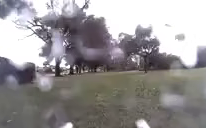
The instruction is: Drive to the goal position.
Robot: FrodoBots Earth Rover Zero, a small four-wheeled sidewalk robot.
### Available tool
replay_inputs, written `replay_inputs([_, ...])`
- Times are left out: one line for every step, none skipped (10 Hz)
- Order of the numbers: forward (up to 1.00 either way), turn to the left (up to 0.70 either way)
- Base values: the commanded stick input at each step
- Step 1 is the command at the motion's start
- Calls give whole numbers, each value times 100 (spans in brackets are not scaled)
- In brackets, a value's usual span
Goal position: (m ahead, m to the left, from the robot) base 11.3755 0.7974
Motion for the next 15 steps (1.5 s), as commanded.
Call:
replay_inputs([100, 1])
replay_inputs([100, 1])
replay_inputs([100, 1])
replay_inputs([100, 1])
replay_inputs([100, 1])
replay_inputs([100, 1])
replay_inputs([100, 1])
replay_inputs([100, 1])
replay_inputs([100, 1])
replay_inputs([100, 1])
replay_inputs([100, 1])
replay_inputs([100, 1])
replay_inputs([100, 1])
replay_inputs([100, 1])
replay_inputs([100, 1])
